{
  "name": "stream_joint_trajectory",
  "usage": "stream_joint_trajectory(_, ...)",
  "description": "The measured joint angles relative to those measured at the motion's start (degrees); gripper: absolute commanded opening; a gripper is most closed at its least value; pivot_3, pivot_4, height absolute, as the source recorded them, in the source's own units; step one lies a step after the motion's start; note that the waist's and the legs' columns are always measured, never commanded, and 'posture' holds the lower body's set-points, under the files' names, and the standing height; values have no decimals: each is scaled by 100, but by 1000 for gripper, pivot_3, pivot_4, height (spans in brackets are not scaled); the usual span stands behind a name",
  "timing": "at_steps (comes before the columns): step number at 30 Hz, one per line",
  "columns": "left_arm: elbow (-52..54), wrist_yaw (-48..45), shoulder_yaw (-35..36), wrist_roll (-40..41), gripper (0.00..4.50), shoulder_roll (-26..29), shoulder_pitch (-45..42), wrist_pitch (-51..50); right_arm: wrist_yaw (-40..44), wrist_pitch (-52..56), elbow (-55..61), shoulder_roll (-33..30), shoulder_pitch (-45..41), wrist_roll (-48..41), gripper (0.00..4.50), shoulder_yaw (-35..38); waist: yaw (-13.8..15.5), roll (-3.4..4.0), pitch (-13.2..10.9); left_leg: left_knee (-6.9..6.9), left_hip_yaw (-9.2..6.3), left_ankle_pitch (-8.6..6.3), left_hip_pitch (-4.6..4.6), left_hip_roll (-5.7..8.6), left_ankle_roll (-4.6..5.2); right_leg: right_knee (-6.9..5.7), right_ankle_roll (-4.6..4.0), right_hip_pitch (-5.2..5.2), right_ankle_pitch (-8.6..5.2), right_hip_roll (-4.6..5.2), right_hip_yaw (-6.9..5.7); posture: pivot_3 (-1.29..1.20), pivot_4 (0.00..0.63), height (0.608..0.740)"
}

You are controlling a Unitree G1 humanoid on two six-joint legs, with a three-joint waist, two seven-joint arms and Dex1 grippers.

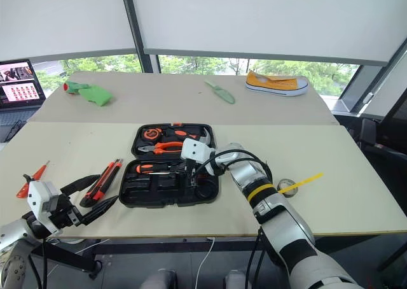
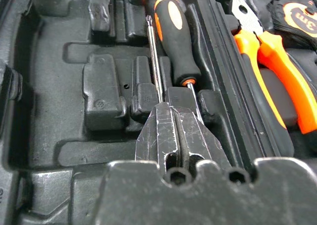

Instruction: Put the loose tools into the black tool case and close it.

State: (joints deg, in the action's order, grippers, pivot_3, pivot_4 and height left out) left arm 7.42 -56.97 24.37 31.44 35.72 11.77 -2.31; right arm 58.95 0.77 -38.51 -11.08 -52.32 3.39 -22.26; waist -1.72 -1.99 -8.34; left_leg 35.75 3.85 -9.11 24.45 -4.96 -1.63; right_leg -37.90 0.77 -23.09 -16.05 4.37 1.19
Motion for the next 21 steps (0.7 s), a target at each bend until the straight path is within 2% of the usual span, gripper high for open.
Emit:
stream_joint_trajectory(2, 21, 50, 245, 148, 4500, -12, 178, -68, 265, 92, 516, -167, 368, -327, 786, 167, 21, -2, -2, 2, 0, 1, 17, -1, -1, -2, 3, -5, 0, 4, -7, 0, 150, 740)
stream_joint_trajectory(4, -102, 150, 623, 240, 4500, -13, 390, -82, 582, 144, 1238, -412, 818, -792, 1430, 456, 44, 1, -4, 5, 3, 8, 46, 0, 7, -2, 39, -7, 12, 5, -3, 0, 150, 740)
stream_joint_trajectory(5, -210, 245, 839, 256, 4500, -14, 474, -102, 711, 144, 1618, -517, 1023, -1070, 1849, 655, 53, 0, -4, 6, 2, 29, 56, 0, 41, -2, 42, -15, 10, 3, -4, 0, 150, 740)
stream_joint_trajectory(7, -523, 408, 1310, 317, 4500, -14, 712, -150, 953, 95, 2662, -791, 1610, -1773, 2497, 1173, 72, -2, -3, 0, 0, 23, 59, -1, 33, 3, 46, -14, -5, 3, -7, 0, 150, 740)
stream_joint_trajectory(11, -1202, 627, 2010, 341, 4500, -25, 1146, -163, 1155, 34, 3571, -1243, 2520, -2495, 3907, 1857, 76, -11, -2, -4, 0, 2, 56, -1, 7, 15, 47, -10, -28, 3, -9, 0, 150, 740)
stream_joint_trajectory(13, -1454, 836, 2306, 384, 4500, -62, 1267, -179, 1161, 24, 3813, -1360, 3002, -2735, 4437, 2114, 85, -13, -3, -7, -1, 1, 56, -2, 6, 17, 43, -10, -30, 4, -11, 0, 150, 740)
stream_joint_trajectory(19, -1743, 1614, 3050, 725, 4500, -522, 1476, -448, 855, -257, 4247, -1634, 4371, -2961, 4437, 2875, 99, -30, -5, -1, -2, -25, 45, -2, -36, 34, 20, -11, -47, 12, -17, 0, 150, 740)
stream_joint_trajectory(21, -1744, 1813, 3132, 828, 4500, -592, 1406, -479, 703, -417, 4416, -1581, 4694, -2910, 4437, 2890, 113, -40, -9, -1, -2, -28, 33, -4, -42, 32, 28, -10, -61, 13, -20, 0, 150, 740)
